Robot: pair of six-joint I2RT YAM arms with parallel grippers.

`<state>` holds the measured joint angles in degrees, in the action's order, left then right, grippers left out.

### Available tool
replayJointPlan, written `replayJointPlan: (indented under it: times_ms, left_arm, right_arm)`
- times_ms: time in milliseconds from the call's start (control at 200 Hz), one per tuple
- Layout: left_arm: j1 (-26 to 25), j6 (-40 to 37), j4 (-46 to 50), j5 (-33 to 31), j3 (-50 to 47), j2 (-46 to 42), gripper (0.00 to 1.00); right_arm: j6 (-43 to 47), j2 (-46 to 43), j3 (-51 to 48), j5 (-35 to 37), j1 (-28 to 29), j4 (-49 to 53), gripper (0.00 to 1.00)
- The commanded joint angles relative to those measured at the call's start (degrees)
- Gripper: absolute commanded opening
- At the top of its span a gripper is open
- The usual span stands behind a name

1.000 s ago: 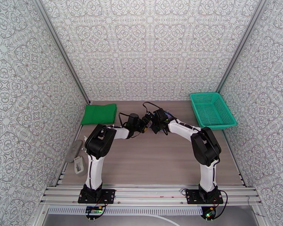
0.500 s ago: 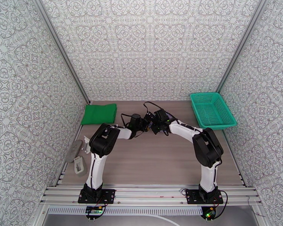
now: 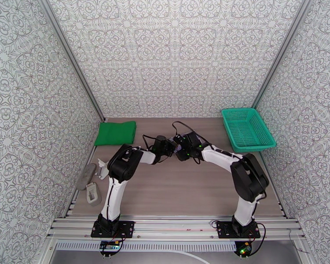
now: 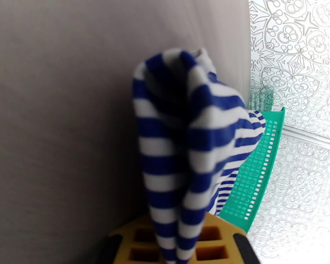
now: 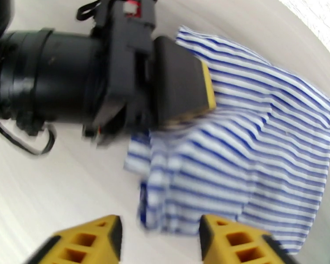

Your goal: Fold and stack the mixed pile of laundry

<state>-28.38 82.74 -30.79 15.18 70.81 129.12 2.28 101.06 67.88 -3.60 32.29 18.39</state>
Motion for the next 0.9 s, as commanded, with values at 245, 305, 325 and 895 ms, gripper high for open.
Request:
replayJointPlan:
  times_ms: [245, 305, 325, 895]
  left_arm:
    - [6.74, -24.87, 16.14, 3.23, 2.89, -7.94, 0.0]
    - [8.14, -30.36, 21.95, 4.74, 4.85, -9.15, 0.0]
    - [8.63, -32.19, 23.67, 5.15, 5.48, -9.58, 0.0]
    - [25.16, -78.65, 70.28, 0.42, 34.83, -6.23, 0.0]
  right_arm:
    - [-15.19, -14.3, -5.0, 3.84, -3.5, 3.4, 0.66]
    - [-15.6, -14.44, -4.51, 4.94, -4.54, 3.84, 0.66]
    - [-15.87, -14.48, -4.44, 5.07, -4.93, 3.74, 0.66]
    - [-16.61, -10.95, -4.42, 5.68, -6.63, 1.27, 0.67]
